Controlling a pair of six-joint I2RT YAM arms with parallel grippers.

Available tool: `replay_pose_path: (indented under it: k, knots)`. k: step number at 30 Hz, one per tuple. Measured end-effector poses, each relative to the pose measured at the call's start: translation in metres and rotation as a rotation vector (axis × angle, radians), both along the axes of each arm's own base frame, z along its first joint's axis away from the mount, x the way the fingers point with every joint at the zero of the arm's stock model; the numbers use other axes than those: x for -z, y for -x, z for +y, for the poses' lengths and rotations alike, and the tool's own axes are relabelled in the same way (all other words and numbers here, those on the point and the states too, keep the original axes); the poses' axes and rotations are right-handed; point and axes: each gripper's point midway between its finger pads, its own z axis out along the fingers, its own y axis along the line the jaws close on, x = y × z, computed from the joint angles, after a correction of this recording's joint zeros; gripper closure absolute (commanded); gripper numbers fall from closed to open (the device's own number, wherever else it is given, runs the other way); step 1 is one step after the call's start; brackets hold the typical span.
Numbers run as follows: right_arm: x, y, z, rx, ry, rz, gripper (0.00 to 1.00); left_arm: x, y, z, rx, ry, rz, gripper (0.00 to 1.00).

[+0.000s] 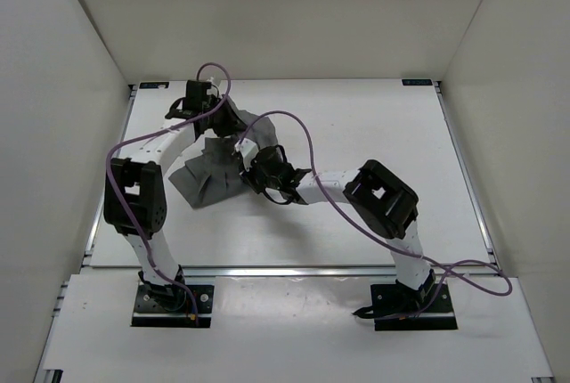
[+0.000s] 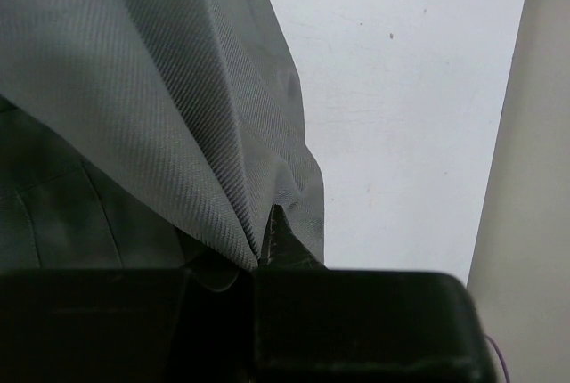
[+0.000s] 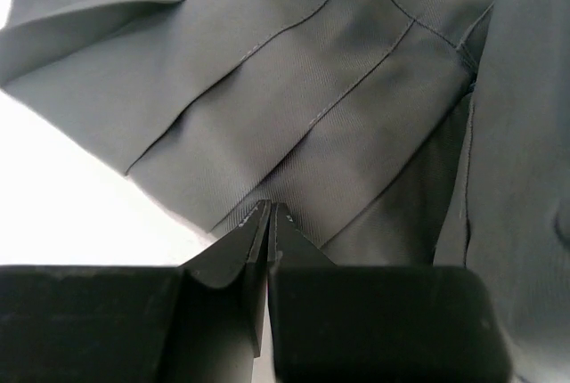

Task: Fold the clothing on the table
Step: Fold the skirt

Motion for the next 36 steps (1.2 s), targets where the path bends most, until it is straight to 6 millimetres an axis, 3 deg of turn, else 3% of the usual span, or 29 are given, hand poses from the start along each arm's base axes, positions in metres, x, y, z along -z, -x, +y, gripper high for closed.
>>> replay_pose_path:
  k: [11,20,24,29,32,36]
  knots:
    - [0.011,-0.022,-0.015,0.111,0.055,-0.046,1.00,-0.003,0.008,-0.007,0.051,0.003,0.030,1.00]
    - [0.018,-0.040,-0.074,0.258,0.088,-0.033,1.00,-0.015,0.028,0.004,0.051,-0.002,0.034,1.00]
    - [0.018,-0.041,-0.089,0.302,0.089,-0.023,1.00,-0.022,0.040,0.004,0.057,-0.002,0.025,1.00]
    - [0.018,-0.042,-0.092,0.335,0.079,-0.010,1.00,-0.006,0.079,-0.019,0.121,-0.008,0.061,1.00]
    - [0.019,-0.039,-0.094,0.347,0.064,0.005,1.00,0.021,0.116,-0.036,0.178,-0.020,0.127,1.00]
    - [0.019,-0.029,-0.104,0.349,0.032,0.036,1.00,0.054,0.166,-0.036,0.212,-0.045,0.230,1.00]
